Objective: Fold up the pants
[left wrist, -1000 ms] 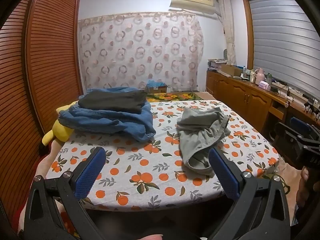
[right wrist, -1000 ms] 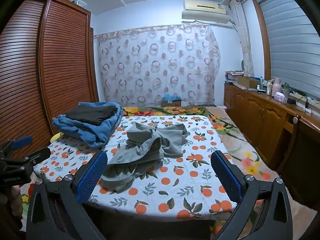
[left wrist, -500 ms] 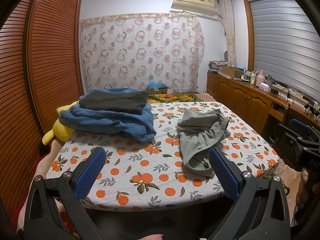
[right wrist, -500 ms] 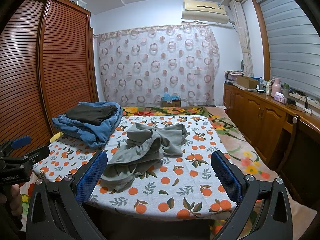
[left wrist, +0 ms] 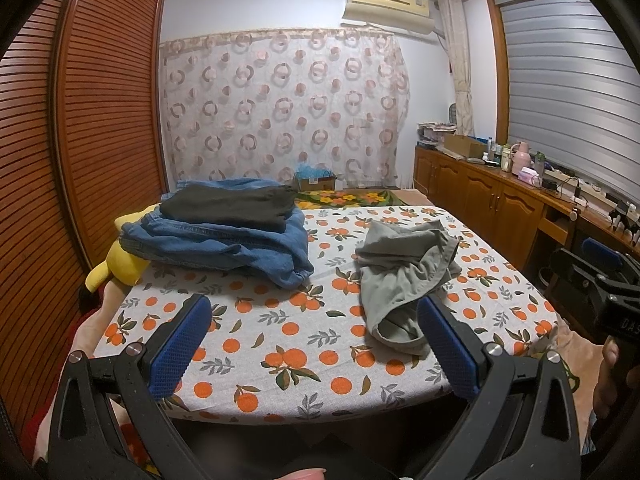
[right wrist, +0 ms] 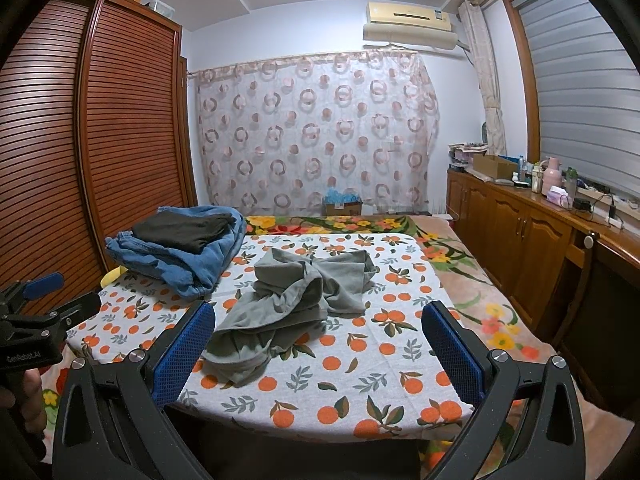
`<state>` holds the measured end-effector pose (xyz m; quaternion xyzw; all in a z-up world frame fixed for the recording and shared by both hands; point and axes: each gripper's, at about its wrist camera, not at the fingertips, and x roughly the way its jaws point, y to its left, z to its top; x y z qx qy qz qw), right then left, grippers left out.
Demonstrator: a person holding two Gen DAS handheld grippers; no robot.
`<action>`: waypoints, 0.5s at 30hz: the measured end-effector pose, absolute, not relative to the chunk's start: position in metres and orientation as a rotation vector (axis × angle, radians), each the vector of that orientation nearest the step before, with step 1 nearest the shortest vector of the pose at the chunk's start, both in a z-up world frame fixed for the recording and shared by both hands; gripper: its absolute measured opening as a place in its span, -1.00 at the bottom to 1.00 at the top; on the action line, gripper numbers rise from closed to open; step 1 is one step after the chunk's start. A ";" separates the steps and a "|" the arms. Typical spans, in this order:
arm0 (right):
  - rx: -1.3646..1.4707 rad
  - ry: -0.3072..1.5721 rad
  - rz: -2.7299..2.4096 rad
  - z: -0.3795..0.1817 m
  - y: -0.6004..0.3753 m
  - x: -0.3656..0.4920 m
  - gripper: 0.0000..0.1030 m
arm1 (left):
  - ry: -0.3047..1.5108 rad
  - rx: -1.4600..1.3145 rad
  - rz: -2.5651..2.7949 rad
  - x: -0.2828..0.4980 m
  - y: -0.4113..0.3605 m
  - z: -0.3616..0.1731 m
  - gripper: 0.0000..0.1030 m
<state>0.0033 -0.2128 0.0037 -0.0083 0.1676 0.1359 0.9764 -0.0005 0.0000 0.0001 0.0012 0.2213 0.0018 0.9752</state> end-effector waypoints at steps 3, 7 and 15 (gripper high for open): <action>-0.016 0.337 0.274 0.004 -0.213 0.003 1.00 | 0.447 0.003 0.003 -0.001 0.006 0.003 0.99; -0.016 0.338 0.274 0.004 -0.213 0.003 1.00 | 0.445 0.002 0.003 -0.002 0.006 0.003 0.99; -0.015 0.341 0.274 0.005 -0.212 0.004 1.00 | 0.444 0.001 0.002 -0.002 0.006 0.003 0.99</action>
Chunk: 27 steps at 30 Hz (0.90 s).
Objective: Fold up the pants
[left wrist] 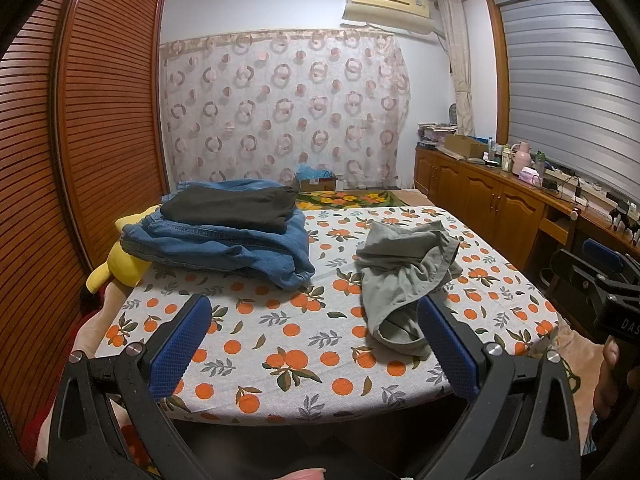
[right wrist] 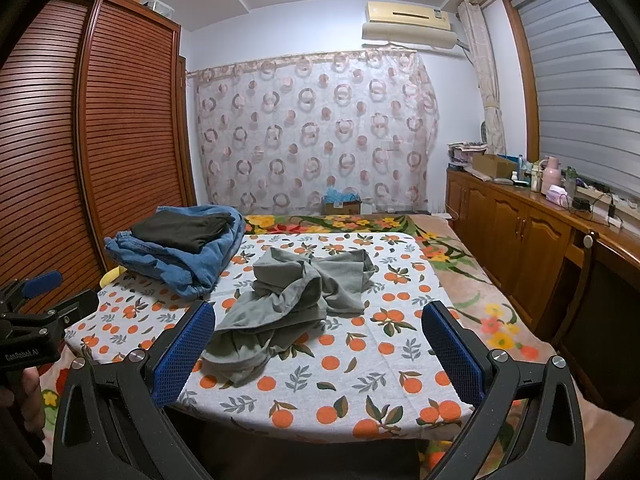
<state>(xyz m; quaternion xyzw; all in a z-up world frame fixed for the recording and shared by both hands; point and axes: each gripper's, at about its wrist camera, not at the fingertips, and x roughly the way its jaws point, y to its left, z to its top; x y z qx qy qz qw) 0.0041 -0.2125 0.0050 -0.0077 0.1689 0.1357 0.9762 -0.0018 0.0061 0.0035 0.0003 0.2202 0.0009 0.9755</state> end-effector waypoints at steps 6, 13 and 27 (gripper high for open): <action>-0.015 0.338 0.273 0.005 -0.213 0.003 1.00 | 0.442 -0.002 -0.002 -0.003 0.009 0.014 0.99; -0.015 0.338 0.273 0.005 -0.214 0.003 1.00 | 0.439 -0.002 -0.002 -0.003 0.012 0.022 0.99; -0.015 0.341 0.271 0.003 -0.213 0.003 1.00 | 0.446 -0.001 0.000 -0.007 0.010 0.015 0.99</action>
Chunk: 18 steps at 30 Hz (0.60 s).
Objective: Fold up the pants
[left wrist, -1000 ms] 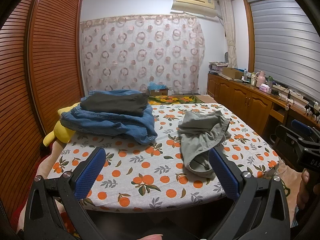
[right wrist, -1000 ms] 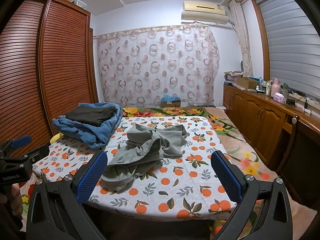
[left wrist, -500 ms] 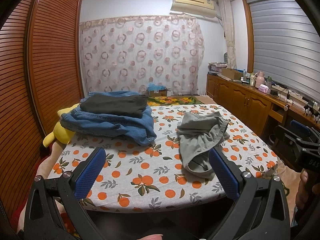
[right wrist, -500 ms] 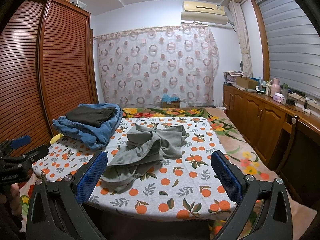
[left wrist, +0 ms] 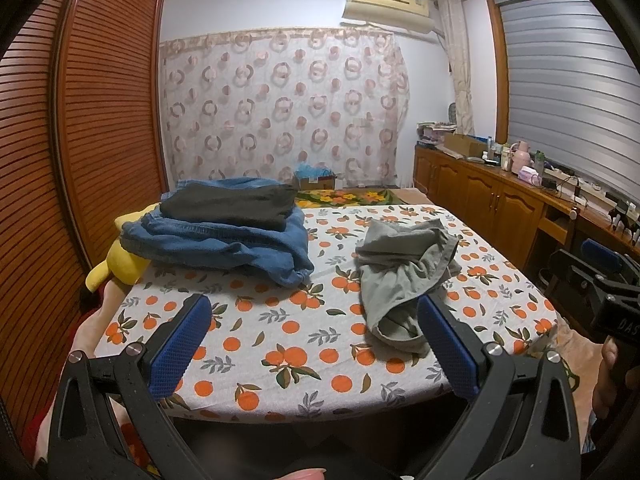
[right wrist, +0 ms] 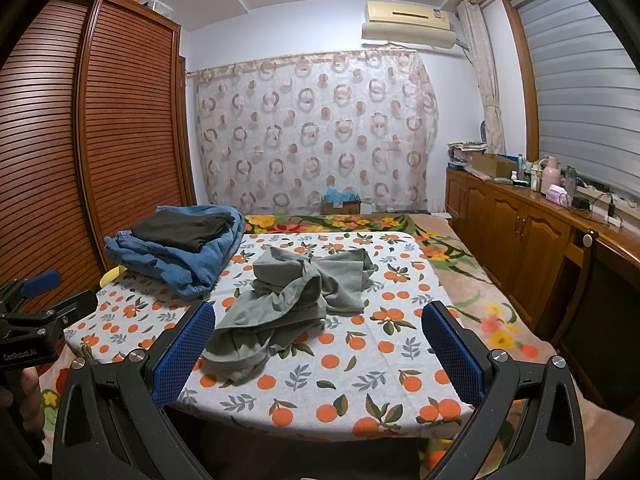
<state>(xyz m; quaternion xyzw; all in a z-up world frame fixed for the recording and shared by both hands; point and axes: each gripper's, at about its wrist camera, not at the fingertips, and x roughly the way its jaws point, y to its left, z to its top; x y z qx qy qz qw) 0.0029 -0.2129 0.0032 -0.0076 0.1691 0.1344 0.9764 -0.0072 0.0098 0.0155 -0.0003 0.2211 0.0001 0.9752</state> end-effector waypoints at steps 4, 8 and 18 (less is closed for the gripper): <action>-0.015 0.353 0.273 0.001 -0.213 0.004 1.00 | 0.460 0.001 0.002 -0.003 0.009 0.008 0.99; -0.022 0.366 0.286 0.000 -0.214 0.006 1.00 | 0.475 -0.003 0.001 0.002 0.010 0.000 0.99; -0.030 0.408 0.308 -0.008 -0.221 0.025 1.00 | 0.537 0.007 -0.046 0.033 0.008 -0.030 0.99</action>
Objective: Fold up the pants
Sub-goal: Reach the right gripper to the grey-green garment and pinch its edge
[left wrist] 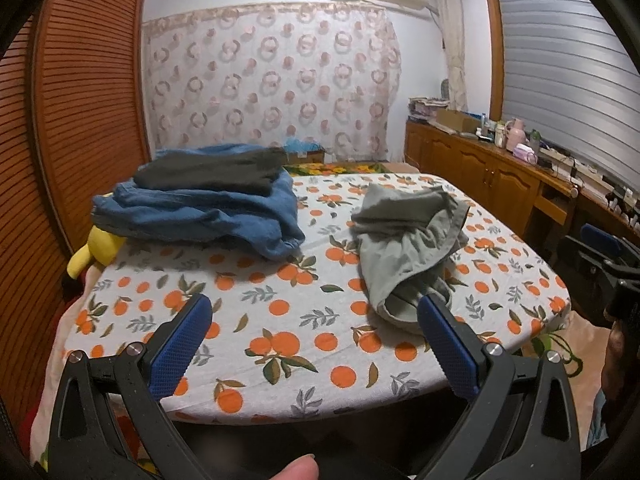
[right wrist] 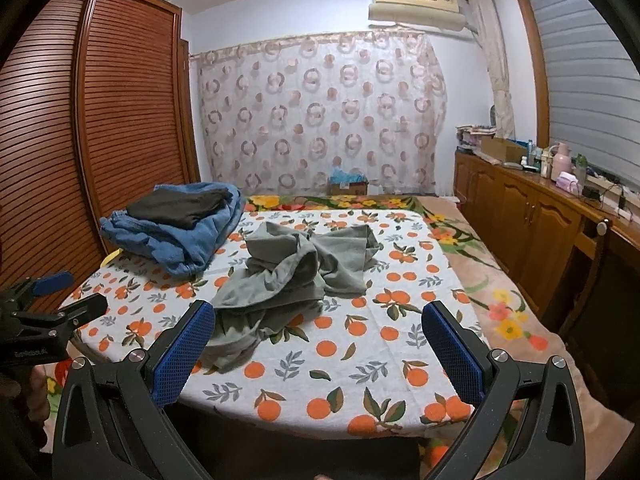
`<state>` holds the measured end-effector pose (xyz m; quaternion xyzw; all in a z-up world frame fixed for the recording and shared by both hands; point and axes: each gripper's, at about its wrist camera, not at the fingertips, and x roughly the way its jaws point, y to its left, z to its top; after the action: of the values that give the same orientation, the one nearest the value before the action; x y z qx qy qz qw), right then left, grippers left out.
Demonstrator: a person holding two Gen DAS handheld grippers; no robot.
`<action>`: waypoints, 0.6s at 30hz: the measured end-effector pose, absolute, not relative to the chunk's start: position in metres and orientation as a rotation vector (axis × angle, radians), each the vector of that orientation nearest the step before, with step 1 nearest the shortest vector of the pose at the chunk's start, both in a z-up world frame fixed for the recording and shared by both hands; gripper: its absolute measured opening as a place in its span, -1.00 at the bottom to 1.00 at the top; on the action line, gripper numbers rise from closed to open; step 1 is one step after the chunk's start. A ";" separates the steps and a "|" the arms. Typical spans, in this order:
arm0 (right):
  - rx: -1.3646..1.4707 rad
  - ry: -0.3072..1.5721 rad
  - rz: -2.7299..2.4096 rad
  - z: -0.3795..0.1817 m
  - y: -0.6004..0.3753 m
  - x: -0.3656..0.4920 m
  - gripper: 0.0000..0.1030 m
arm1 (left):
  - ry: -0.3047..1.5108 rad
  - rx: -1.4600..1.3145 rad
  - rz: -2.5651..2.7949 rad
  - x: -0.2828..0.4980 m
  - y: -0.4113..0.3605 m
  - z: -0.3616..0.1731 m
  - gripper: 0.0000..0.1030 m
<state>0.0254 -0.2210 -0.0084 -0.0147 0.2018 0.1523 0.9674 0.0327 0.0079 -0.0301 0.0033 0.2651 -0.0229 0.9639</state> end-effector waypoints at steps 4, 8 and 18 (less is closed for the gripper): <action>-0.059 0.431 0.312 -0.013 -0.219 0.037 0.95 | 0.556 0.005 -0.064 0.045 0.009 -0.041 0.99; -0.080 0.467 0.336 -0.016 -0.218 0.051 0.77 | 0.586 0.021 -0.083 0.059 0.008 -0.051 0.95; -0.130 0.550 0.423 -0.021 -0.212 0.091 0.21 | 0.674 0.042 -0.111 0.095 0.006 -0.078 0.79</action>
<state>0.0911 -0.2121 -0.0213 -0.0639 0.2695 0.2071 0.9383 0.0946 0.0059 -0.0783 0.0207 0.3303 -0.0542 0.9421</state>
